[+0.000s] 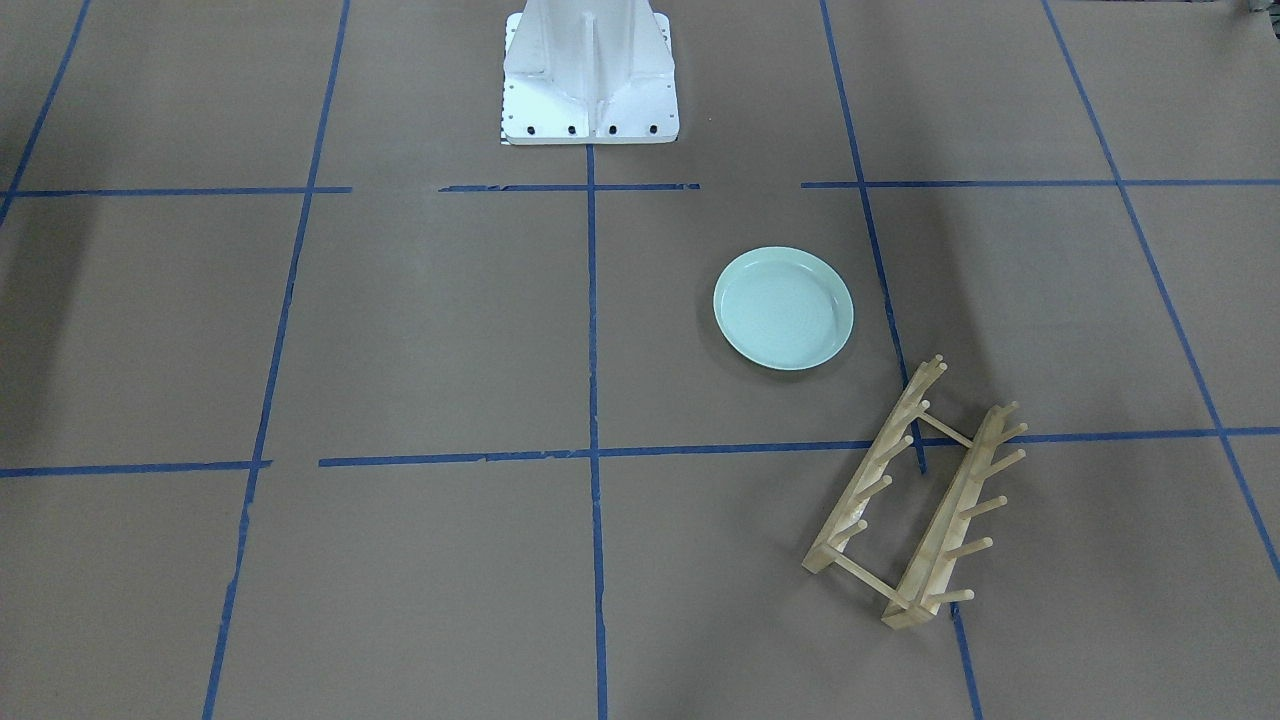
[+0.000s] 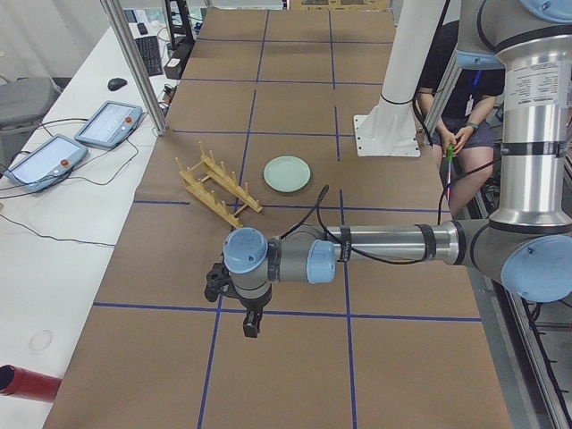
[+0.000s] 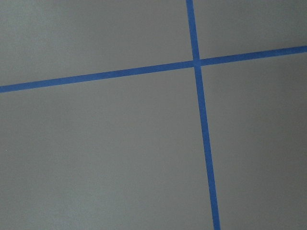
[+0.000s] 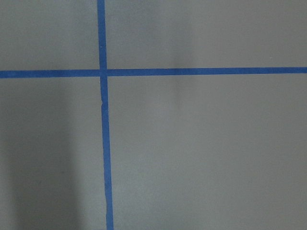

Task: Place plate on table

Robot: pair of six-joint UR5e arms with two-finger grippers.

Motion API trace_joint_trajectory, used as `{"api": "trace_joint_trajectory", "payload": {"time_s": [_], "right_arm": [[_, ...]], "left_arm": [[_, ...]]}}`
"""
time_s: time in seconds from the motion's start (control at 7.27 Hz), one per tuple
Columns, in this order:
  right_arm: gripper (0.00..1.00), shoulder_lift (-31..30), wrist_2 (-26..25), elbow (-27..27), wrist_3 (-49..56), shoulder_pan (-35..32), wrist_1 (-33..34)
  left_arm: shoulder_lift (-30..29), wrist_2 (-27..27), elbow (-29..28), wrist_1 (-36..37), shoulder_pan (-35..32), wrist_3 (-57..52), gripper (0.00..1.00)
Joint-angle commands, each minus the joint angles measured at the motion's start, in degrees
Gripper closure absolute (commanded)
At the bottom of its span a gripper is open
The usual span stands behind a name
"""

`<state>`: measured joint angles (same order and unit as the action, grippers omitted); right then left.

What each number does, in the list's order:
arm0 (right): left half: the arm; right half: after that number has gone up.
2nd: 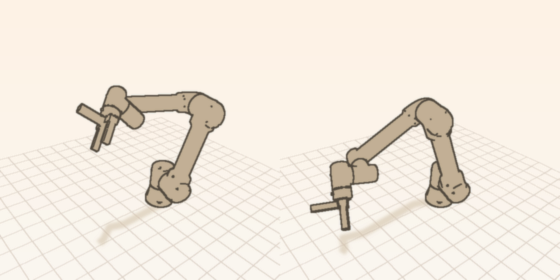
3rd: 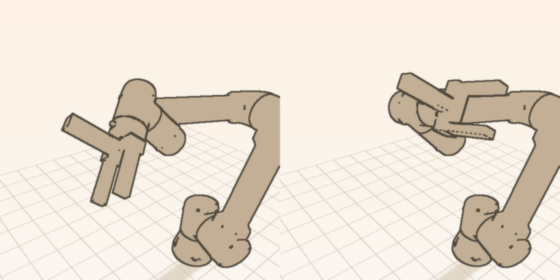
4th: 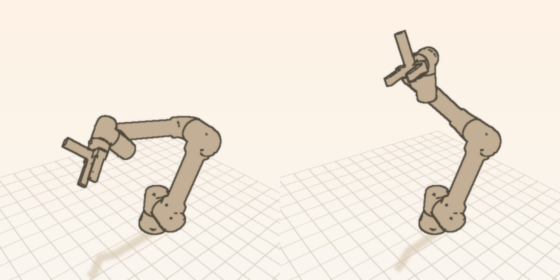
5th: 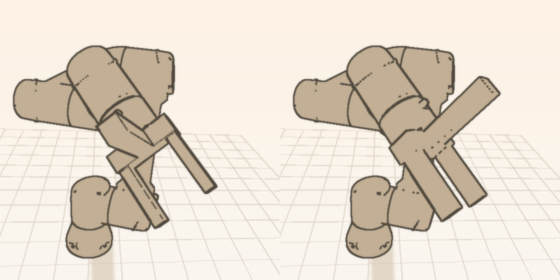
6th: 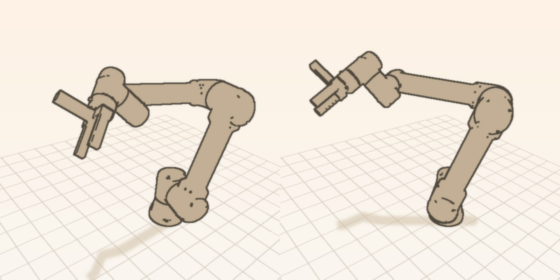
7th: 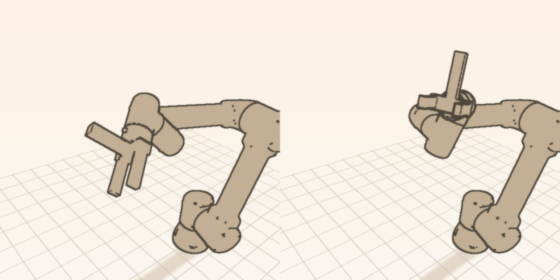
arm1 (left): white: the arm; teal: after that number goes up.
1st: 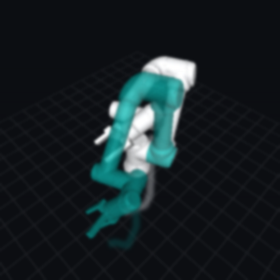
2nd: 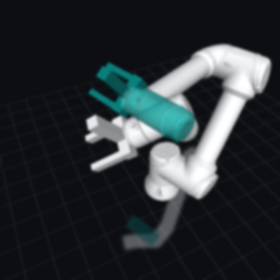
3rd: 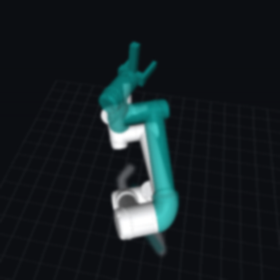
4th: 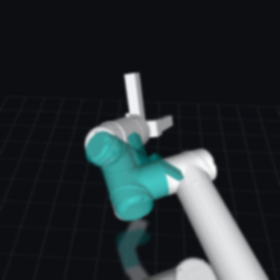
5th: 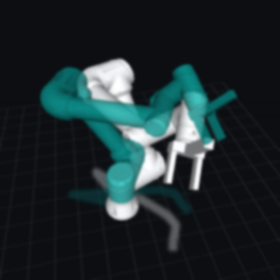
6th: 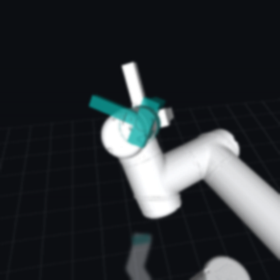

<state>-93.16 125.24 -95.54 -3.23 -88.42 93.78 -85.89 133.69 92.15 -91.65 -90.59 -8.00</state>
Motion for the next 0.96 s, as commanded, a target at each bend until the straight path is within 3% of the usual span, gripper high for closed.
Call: {"api": "trace_joint_trajectory", "payload": {"time_s": [0.0, 0.83], "right_arm": [[0.0, 0.0, 0.0, 0.0, -0.02, 0.0, 0.0], [0.0, 0.0, 0.0, 0.0, -0.02, 0.0, 0.0]], "left_arm": [[-0.06, -0.01, 0.13, 0.15, -0.03, 0.0, 0.0], [-1.03, 0.08, 0.13, 0.06, 0.06, 0.0, 0.0]]}}
